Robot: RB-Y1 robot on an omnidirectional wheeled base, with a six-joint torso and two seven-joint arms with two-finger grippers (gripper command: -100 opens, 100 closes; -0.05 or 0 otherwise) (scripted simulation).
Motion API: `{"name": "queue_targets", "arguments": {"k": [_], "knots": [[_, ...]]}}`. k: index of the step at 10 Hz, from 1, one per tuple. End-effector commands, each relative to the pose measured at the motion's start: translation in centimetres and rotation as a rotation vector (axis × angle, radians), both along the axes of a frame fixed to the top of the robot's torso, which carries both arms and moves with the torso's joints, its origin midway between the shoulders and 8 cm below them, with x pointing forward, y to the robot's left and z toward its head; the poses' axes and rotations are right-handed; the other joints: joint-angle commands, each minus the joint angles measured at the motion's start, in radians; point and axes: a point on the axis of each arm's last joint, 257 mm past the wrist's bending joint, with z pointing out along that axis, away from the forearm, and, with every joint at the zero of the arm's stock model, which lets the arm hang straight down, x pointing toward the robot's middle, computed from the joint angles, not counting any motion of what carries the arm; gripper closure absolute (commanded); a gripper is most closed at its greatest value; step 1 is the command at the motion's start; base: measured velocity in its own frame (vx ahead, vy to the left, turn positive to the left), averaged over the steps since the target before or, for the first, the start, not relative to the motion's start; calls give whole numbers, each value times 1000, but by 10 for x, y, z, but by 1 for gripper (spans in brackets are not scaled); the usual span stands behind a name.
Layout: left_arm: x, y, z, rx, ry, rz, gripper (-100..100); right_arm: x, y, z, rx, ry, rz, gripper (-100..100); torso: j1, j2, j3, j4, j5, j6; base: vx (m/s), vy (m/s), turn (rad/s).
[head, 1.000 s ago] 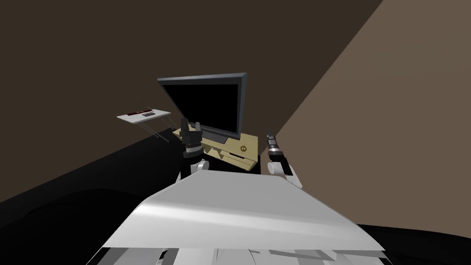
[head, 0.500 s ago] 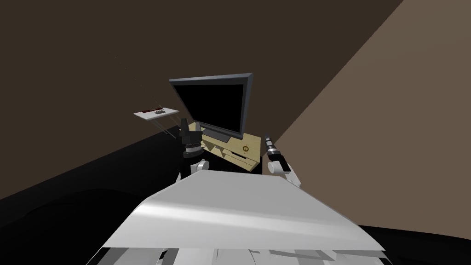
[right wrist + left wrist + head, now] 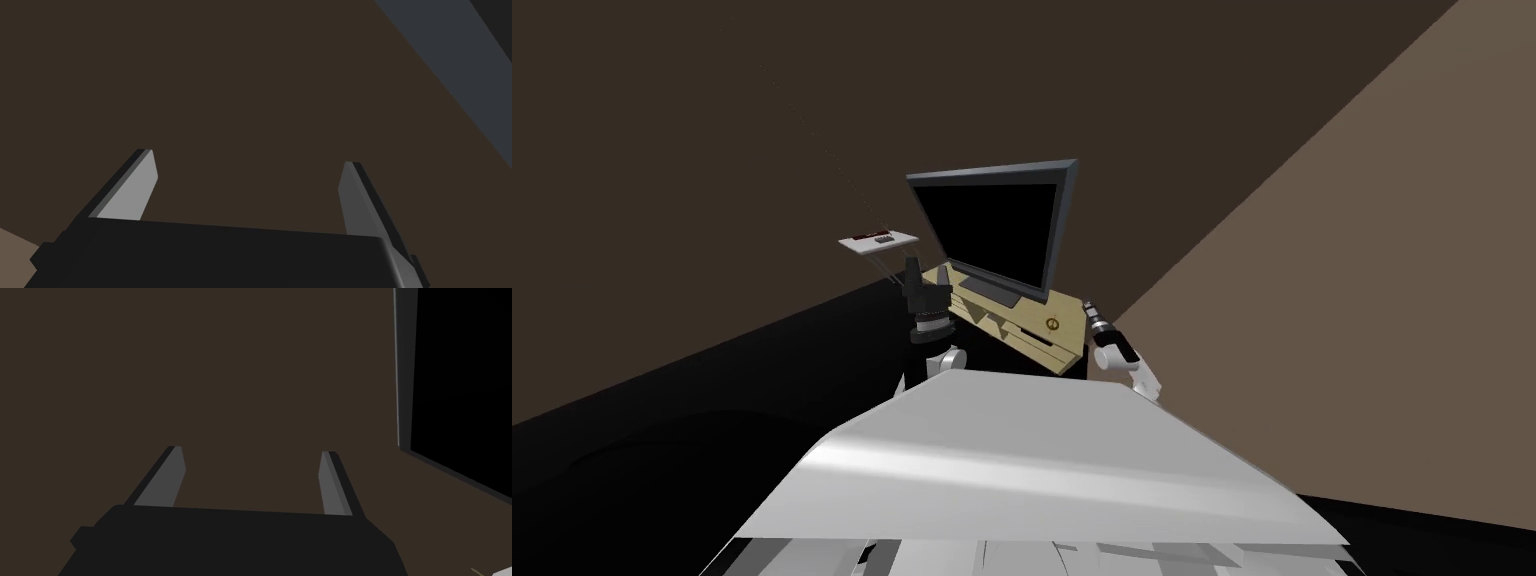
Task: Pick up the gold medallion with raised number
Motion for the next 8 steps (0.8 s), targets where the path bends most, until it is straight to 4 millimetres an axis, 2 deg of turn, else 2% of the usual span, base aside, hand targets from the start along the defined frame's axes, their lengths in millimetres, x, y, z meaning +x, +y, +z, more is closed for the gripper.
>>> {"name": "queue_targets", "arguments": {"k": [1,4,8], "knots": [[0,0,0,0,0,0,0,2,-5,-18,-48,60,1,-100,0,0,0,0,0,0,-17,6,110],[0,0,0,0,0,0,0,11,-20,-57,-128,183,13,-100,-1,0,0,0,0,1,-16,7,179],[0,0,0,0,0,0,0,9,-41,-110,-226,352,30,-100,0,-1,0,0,0,1,-12,7,170]]}}
